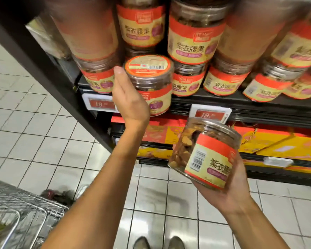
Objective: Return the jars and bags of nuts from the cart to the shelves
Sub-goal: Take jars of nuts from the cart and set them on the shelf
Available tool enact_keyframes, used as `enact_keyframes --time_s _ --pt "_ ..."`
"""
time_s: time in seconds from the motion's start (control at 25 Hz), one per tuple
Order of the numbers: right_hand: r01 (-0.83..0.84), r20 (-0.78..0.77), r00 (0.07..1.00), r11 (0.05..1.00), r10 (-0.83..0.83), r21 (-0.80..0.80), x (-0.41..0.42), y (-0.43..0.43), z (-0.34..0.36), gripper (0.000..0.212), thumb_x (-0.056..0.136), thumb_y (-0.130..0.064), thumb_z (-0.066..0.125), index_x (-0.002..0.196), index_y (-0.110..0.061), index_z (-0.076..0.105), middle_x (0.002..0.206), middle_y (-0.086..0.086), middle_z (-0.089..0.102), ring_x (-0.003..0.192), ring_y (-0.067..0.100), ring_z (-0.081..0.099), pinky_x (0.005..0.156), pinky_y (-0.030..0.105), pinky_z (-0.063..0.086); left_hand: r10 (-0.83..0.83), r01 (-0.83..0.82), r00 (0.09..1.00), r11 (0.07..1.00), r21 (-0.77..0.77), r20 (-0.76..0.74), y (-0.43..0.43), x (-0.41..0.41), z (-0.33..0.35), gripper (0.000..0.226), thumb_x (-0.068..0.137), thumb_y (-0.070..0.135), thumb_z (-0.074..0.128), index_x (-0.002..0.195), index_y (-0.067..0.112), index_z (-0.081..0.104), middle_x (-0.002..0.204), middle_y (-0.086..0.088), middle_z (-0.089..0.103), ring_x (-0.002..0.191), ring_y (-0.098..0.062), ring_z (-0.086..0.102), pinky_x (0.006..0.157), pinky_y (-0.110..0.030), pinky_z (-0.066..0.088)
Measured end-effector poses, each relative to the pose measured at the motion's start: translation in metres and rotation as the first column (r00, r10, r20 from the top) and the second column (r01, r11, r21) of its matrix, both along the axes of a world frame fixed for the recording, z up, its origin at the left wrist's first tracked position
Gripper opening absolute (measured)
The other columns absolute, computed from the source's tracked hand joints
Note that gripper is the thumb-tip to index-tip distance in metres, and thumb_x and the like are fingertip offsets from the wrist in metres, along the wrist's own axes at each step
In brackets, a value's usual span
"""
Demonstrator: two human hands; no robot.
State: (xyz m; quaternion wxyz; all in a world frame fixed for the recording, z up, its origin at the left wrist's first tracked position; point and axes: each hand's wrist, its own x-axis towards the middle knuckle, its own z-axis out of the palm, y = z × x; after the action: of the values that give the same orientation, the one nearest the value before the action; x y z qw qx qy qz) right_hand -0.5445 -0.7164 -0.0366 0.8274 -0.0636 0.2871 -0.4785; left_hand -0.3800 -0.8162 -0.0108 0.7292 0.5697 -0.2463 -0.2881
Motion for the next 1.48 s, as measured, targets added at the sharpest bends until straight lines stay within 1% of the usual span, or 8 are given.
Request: enact_keyframes --time_s 0.12,0.24,0.44,0.64,0.84,1.16,1.32,1.48 --pt "-0.003 -0.067 0.998 1.0 0.005 0.021 -0.007 0.002 -0.008 0.044 0.058 -0.054 0.064 0.08 -0.019 0.078 0.087 0.007 0.075 0.079 0.026 0.072 0.065 0.045 0.058 0.063 -0.055 0.992 0.996 -0.072 0.108 -0.006 0.005 0.0 0.058 0.092 0.041 0.023 0.13 0.007 0.049 0.134 -0.015 0.053 0.127 -0.021 0.048 0.11 -0.036 0.035" --pt "-0.006 -0.073 0.997 1.0 0.008 0.029 -0.009 0.004 -0.007 0.049 0.044 -0.055 0.073 0.078 -0.02 0.078 0.086 0.007 0.075 0.078 0.027 0.072 0.063 0.045 0.058 0.099 -0.133 0.951 0.986 0.1 0.293 -0.007 0.006 -0.001 0.064 0.095 0.042 0.016 0.128 0.004 0.054 0.129 -0.01 0.058 0.121 -0.018 0.051 0.106 -0.03 0.036" --pt "0.0 -0.098 0.995 0.998 0.006 0.062 -0.012 0.0 -0.004 0.039 0.065 -0.055 0.058 0.069 -0.022 0.077 0.078 0.004 0.075 0.071 0.023 0.072 0.058 0.039 0.057 0.237 -0.215 0.811 0.971 -0.104 0.535 0.024 0.008 -0.01 0.041 0.1 0.018 0.03 0.127 -0.004 0.052 0.125 -0.013 0.059 0.117 -0.015 0.053 0.1 -0.017 0.039" --pt "0.062 -0.109 0.993 0.995 -0.053 0.084 -0.001 -0.026 0.008 0.052 0.087 -0.052 0.041 0.065 -0.02 0.075 0.073 0.003 0.072 0.067 0.022 0.071 0.057 0.036 0.057 -0.015 0.059 0.157 0.998 0.005 0.987 0.071 0.007 -0.052 0.043 0.084 -0.006 0.053 0.127 -0.004 0.053 0.136 -0.022 0.046 0.128 -0.034 0.046 0.104 -0.047 0.041" --pt "0.046 -0.131 0.991 0.998 -0.041 0.039 0.011 -0.046 0.015 0.054 0.09 -0.054 0.037 0.068 -0.02 0.074 0.076 0.002 0.071 0.072 0.02 0.068 0.07 0.035 0.058 -0.042 0.038 0.066 0.998 0.04 0.997 0.061 0.008 -0.055 0.049 0.083 -0.003 0.058 0.131 -0.002 0.05 0.141 -0.01 0.032 0.133 -0.031 0.036 0.111 -0.041 0.034" --pt "0.023 -0.173 0.985 1.0 -0.022 0.003 0.022 -0.046 0.018 0.05 0.087 -0.054 0.041 0.067 -0.022 0.073 0.077 0.0 0.07 0.075 0.02 0.067 0.081 0.038 0.054 -0.173 0.149 0.075 0.976 0.161 0.982 0.044 0.015 -0.038 0.045 0.087 -0.004 0.054 0.132 -0.006 0.048 0.143 -0.02 0.04 0.134 -0.037 0.036 0.108 -0.043 0.037" --pt "0.012 -0.296 0.955 0.998 -0.027 -0.054 0.031 -0.05 0.028 0.057 0.092 -0.057 0.033 0.074 -0.024 0.075 0.081 -0.001 0.073 0.078 0.019 0.07 0.08 0.043 0.057 -0.247 0.178 0.847 0.966 0.187 0.47 0.068 0.022 -0.006 0.029 0.093 0.017 0.044 0.112 0.008 0.064 0.112 -0.008 0.066 0.105 -0.021 0.063 0.094 -0.03 0.047" --pt "-0.041 -0.509 0.859 0.986 -0.047 -0.161 0.058 -0.053 0.046 0.056 0.093 -0.06 0.03 0.097 -0.023 0.072 0.093 0.0 0.075 0.086 0.017 0.072 0.079 0.038 0.056 -0.454 0.453 0.89 0.878 0.155 -0.03 0.08 0.009 0.029 0.05 0.099 0.045 0.03 0.111 0.011 0.065 0.103 -0.005 0.072 0.098 -0.016 0.067 0.087 -0.031 0.051"
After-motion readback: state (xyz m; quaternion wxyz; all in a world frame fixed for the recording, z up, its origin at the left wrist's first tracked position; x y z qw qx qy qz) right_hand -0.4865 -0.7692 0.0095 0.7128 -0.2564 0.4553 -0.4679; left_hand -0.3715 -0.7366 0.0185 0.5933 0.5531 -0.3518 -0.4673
